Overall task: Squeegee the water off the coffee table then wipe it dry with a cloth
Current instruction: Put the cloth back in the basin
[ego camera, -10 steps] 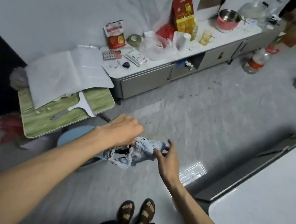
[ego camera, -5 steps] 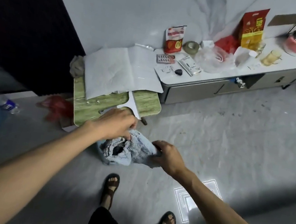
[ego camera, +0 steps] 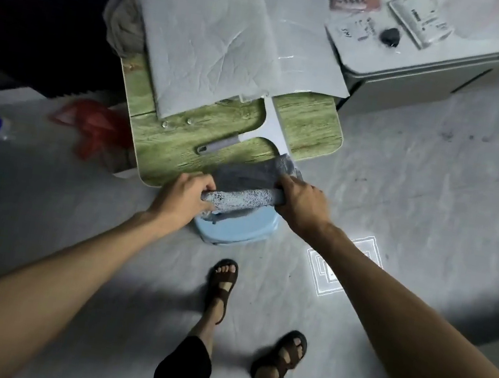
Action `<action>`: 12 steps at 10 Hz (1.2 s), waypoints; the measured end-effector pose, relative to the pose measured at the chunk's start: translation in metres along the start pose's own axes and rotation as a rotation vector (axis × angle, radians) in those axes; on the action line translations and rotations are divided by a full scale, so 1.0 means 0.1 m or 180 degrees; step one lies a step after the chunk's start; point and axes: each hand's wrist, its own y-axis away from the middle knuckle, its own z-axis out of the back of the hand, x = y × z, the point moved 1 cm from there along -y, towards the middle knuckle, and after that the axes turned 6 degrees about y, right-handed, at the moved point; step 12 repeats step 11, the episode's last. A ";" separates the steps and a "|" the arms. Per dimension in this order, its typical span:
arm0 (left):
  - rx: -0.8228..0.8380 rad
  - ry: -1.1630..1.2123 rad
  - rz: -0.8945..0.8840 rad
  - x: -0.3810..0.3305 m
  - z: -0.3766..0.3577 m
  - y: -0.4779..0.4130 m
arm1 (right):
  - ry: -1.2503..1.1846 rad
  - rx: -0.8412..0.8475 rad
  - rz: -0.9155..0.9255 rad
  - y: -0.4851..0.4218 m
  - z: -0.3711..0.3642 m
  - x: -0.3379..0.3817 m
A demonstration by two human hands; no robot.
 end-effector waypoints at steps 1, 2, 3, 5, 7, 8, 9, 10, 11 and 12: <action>0.0186 -0.0023 0.0087 0.33 -0.33 -0.19 | -0.0037 0.0135 -0.0107 -0.07 -0.47 0.00; 0.0368 0.0015 0.0111 0.71 -0.66 -0.27 | -0.0248 0.0391 -0.0186 0.07 -0.95 -0.01; 0.0262 0.0033 0.0055 0.91 -0.84 -0.27 | -0.0456 0.0427 -0.0190 0.07 -1.13 -0.06; -0.0171 0.0156 0.0137 1.36 -1.31 -0.71 | -0.1319 0.0289 -0.0778 -0.70 -1.76 -0.27; -0.0312 -0.0173 0.0386 1.65 -1.79 -1.37 | -0.1712 0.0136 -0.1564 -1.49 -2.65 -0.41; -0.0363 -0.0400 0.0660 1.68 -1.83 -1.51 | -0.1664 -0.0058 -0.1638 -1.68 -2.77 -0.48; 0.0068 -0.1250 0.0428 1.66 -1.78 -1.47 | -0.1433 -0.0133 -0.1607 -1.65 -2.75 -0.49; 0.0646 -0.1240 0.0089 1.51 -1.68 -1.39 | -0.0957 0.0052 -0.1586 -1.37 -2.57 -0.45; 0.0989 -0.0932 0.0015 1.32 -1.57 -1.34 | -0.0930 0.0329 -0.1514 -1.08 -2.38 -0.47; 0.0989 -0.0932 0.0015 1.32 -1.57 -1.34 | -0.0930 0.0329 -0.1514 -1.08 -2.38 -0.47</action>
